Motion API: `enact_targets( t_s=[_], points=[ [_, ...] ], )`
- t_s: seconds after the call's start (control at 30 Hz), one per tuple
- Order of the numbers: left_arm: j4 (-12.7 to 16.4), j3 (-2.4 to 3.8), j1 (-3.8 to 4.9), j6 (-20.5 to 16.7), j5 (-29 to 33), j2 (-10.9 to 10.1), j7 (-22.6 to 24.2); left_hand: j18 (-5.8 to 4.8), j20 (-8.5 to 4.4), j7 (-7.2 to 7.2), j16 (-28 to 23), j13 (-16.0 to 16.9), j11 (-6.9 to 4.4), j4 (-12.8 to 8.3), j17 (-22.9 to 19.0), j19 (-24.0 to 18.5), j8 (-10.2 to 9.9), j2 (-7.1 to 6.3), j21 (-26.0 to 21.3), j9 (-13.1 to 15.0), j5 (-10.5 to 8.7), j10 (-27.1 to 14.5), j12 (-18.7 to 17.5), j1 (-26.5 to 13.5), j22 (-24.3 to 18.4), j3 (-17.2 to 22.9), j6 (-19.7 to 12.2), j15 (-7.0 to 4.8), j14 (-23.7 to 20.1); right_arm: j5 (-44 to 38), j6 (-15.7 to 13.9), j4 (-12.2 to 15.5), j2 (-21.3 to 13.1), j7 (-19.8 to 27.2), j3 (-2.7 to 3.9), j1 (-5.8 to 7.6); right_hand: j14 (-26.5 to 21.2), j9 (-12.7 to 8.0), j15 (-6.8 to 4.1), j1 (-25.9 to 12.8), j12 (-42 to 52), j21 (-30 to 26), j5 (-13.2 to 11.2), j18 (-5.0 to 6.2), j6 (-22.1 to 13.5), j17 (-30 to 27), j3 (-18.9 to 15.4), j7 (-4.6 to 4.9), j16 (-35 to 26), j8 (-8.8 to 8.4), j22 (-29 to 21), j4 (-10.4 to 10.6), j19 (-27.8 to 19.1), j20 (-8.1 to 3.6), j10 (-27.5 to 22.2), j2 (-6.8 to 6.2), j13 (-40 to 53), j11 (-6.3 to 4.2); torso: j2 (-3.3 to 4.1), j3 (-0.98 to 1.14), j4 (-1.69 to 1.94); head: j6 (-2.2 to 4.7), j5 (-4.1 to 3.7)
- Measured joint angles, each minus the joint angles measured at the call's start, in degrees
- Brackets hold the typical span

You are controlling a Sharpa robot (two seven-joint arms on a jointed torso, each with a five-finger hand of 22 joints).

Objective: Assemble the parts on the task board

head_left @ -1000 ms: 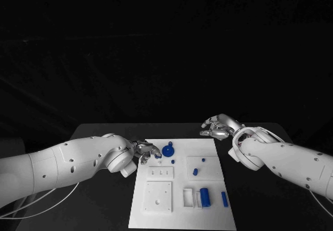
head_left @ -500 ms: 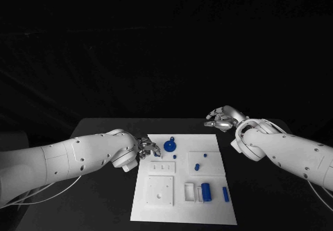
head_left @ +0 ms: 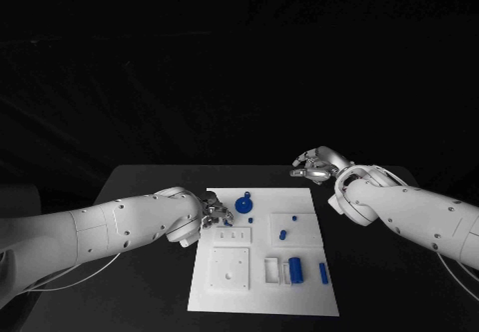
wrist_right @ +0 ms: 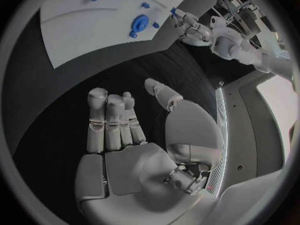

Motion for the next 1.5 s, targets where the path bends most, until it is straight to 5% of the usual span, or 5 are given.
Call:
enact_targets(
  t_s=[0.47,1.03,1.13,1.23,1.5],
  points=[
    [-0.97,0.01,-1.79,0.04,-3.25,1.31,0.02,0.37,0.01,-0.29,0.22,-1.37,-0.25,0.76,-0.01,-0.01,0.00,0.83,0.44,0.00,-1.33,0.24,0.23,-1.28,0.00,0.14,0.30,-0.37,0.35,0.00,0.00,0.35,-0.02,-0.22,0.02,0.04,0.00,0.18,0.00,0.00,0.59,-0.22,1.50,0.01,-0.22,-0.05,-0.01,0.06,0.00,0.00,0.15,0.01,-0.09,0.09,-0.20,0.00,-0.49,0.21,-0.09,-0.02,0.04,-0.55,-0.20],
    [-0.81,0.02,-2.34,0.23,-5.98,1.56,0.11,0.36,0.10,-0.29,0.45,-2.09,-0.23,1.24,0.05,-0.36,0.00,1.82,0.85,0.01,-2.21,0.21,0.94,-2.24,0.02,0.14,0.31,-0.35,0.38,-0.01,0.07,0.51,0.07,-0.37,0.03,0.04,0.00,0.24,0.00,0.00,0.58,-0.22,1.72,0.01,-0.18,-0.05,-0.16,0.11,0.00,0.00,0.14,0.17,-0.09,0.10,-0.20,0.00,-0.70,0.20,-0.09,-0.04,0.07,-0.75,-0.36],
    [-0.82,0.01,-2.46,0.38,-6.43,1.75,0.07,0.36,0.41,-0.29,0.50,-2.43,-0.23,1.18,0.05,-0.67,0.01,2.12,0.85,0.01,-4.17,0.21,1.36,-2.53,0.03,0.19,0.31,-0.34,0.38,-0.01,0.08,0.63,0.06,-0.39,0.03,0.04,0.00,0.24,0.00,0.00,0.58,-0.22,1.71,0.01,-0.19,-0.04,-0.16,0.10,0.00,0.00,0.13,0.16,-0.09,0.10,-0.20,0.00,-0.69,0.21,-0.10,-0.04,0.07,-0.75,-0.37],
    [-0.85,0.01,-2.49,0.59,-6.83,1.88,0.01,0.36,0.21,-0.29,0.67,-2.93,-0.23,1.50,0.05,-0.87,0.01,2.36,1.03,0.01,-8.91,0.21,1.63,-2.75,0.03,0.94,0.32,-0.34,0.38,-0.01,0.09,0.71,0.05,-0.40,0.03,0.05,0.00,0.29,0.00,0.00,0.58,-0.22,1.71,0.00,-0.19,-0.05,-0.16,0.10,0.00,0.00,0.13,0.17,-0.09,0.10,-0.20,0.00,-0.70,0.21,-0.10,-0.04,0.07,-0.68,-0.42],
    [-0.97,0.02,-2.68,1.07,-7.54,1.98,-0.02,0.37,0.41,-0.36,0.67,-3.13,-0.21,1.60,0.04,-1.08,1.19,2.37,1.11,0.03,-9.76,0.18,1.82,-2.75,0.02,1.04,0.39,-0.34,0.40,-0.01,0.10,0.72,0.12,-0.42,0.03,0.05,0.00,0.29,0.00,0.00,0.58,-0.22,1.71,0.01,-0.21,-0.09,-0.16,0.09,0.00,0.00,0.13,0.16,-0.09,0.10,-0.20,0.00,-0.76,0.20,-0.10,-0.01,0.04,-0.65,-0.35]
  ],
)
